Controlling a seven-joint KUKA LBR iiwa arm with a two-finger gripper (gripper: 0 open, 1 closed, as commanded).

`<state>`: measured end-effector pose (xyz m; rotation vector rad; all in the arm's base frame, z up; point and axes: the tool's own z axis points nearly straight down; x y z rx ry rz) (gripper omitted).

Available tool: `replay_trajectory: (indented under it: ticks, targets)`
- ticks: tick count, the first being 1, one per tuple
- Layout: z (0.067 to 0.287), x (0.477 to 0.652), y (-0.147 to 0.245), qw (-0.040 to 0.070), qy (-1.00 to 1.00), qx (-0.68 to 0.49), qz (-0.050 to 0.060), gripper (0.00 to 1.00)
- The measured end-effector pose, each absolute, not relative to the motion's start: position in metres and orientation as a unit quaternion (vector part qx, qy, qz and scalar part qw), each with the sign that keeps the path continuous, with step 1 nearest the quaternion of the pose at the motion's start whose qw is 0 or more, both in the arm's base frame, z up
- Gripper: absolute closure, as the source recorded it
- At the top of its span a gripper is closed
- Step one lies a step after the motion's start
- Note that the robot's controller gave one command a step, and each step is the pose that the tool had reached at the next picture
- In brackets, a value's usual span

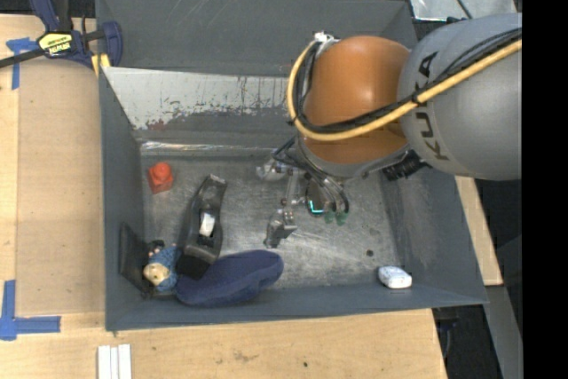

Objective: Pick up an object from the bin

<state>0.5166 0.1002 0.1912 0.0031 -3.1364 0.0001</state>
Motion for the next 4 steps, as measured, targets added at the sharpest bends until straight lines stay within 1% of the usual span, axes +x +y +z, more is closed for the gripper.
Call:
replay_trajectory:
  ticks: [1,2,3,4]
  targets:
    - [0.108,0.498,0.174,-0.014,-0.999,0.033,-0.004,0.0]
    - [0.112,0.498,0.172,-0.015,-0.992,0.123,-0.001,0.0]
    - [0.108,0.503,0.174,-0.025,-0.972,0.234,0.001,0.0]
    - [0.121,0.488,0.181,-0.006,-0.996,0.087,0.0,0.0]
